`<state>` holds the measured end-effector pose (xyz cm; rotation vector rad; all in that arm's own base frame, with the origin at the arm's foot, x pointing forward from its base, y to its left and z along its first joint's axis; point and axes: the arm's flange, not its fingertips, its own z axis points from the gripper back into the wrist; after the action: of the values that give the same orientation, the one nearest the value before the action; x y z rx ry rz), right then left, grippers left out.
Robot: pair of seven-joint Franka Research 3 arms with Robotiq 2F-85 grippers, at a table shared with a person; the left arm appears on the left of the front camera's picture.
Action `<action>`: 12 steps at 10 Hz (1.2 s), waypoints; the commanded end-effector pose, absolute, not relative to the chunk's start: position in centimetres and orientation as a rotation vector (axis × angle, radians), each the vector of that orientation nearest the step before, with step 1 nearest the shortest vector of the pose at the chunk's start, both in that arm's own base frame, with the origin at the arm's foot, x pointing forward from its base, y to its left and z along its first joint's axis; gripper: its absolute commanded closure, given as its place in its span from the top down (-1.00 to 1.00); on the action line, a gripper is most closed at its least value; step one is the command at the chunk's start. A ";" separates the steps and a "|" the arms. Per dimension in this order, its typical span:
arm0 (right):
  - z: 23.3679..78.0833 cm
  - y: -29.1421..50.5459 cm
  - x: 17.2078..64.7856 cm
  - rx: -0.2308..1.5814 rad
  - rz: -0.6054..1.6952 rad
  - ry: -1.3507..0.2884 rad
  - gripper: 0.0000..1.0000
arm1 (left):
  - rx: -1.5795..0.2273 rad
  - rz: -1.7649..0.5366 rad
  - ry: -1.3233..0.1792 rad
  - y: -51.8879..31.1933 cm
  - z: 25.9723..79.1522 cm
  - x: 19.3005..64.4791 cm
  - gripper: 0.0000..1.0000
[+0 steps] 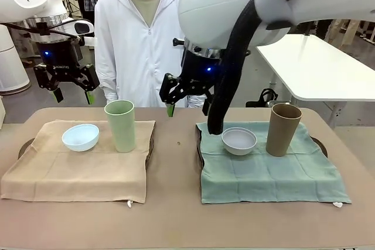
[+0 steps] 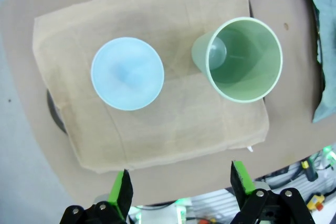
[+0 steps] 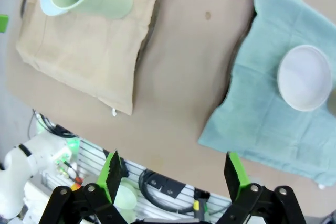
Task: Set up a tray with a mat and arrange the tableware.
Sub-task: Place the Picnic Bowl and Reusable plastic cup back onto the Handle tray in front of the human's position.
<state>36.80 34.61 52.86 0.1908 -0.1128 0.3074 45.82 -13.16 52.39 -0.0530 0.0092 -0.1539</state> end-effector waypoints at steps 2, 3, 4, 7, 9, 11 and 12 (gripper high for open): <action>55.1 25.0 33.7 0.208 0.158 -0.134 1.00 | -0.172 -0.202 0.103 -11.9 52.3 43.1 0.96; 56.0 23.0 33.0 0.236 0.127 -0.145 1.00 | -0.201 -0.227 0.109 -11.2 52.7 42.1 0.96; 57.0 19.5 31.3 0.257 0.069 -0.163 1.00 | -0.236 -0.249 0.116 -10.1 53.3 40.8 0.96; 58.4 10.8 28.9 0.344 0.006 -0.225 1.00 | -0.289 -0.262 0.156 -6.6 53.7 39.9 0.96; 59.3 12.6 29.3 0.305 0.002 -0.217 1.00 | -0.246 -0.257 0.150 -7.5 53.9 40.0 0.96; 59.3 12.6 29.3 0.305 0.002 -0.217 1.00 | -0.255 -0.241 0.153 -6.4 53.8 39.9 0.96; 59.2 10.7 28.6 0.305 -0.004 -0.226 1.00 | -0.354 -0.283 0.116 -5.3 53.7 41.3 0.96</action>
<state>28.56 11.88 59.02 0.2934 -0.2224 0.0102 40.16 -6.45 53.75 -0.2748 0.1455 -0.2539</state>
